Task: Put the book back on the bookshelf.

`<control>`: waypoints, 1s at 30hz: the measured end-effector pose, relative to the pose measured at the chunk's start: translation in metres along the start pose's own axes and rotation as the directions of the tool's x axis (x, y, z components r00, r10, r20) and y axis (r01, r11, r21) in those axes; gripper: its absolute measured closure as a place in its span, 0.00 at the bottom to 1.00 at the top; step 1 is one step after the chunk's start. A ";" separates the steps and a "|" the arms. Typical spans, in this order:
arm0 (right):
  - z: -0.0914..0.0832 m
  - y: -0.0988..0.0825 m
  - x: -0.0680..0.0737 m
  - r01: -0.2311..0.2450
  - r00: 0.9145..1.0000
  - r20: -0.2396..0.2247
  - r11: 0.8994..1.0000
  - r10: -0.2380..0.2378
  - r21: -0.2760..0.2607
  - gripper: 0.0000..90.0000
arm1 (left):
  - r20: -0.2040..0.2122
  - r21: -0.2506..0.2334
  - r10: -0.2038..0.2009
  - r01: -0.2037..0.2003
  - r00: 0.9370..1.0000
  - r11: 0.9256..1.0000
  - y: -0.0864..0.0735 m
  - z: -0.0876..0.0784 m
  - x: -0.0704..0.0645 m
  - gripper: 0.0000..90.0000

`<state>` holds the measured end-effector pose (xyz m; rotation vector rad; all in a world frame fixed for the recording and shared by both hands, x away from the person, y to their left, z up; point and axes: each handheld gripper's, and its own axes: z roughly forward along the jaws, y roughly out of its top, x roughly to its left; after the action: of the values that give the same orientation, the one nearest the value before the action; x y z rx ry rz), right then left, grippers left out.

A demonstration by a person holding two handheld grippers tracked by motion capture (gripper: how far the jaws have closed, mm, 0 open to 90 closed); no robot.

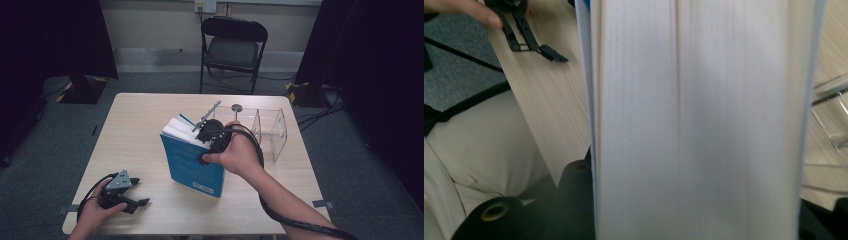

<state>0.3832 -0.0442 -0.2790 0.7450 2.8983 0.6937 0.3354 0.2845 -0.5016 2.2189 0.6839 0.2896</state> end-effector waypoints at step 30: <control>-0.038 -0.045 -0.016 -0.115 0.993 0.026 0.993 0.116 -0.011 0.69 | -0.001 0.001 0.002 -0.002 1.000 1.000 0.000 0.000 0.000 0.17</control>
<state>0.3706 -0.1020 -0.2660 0.9199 2.8439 0.7022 0.3353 0.2848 -0.5015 2.2203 0.6819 0.2912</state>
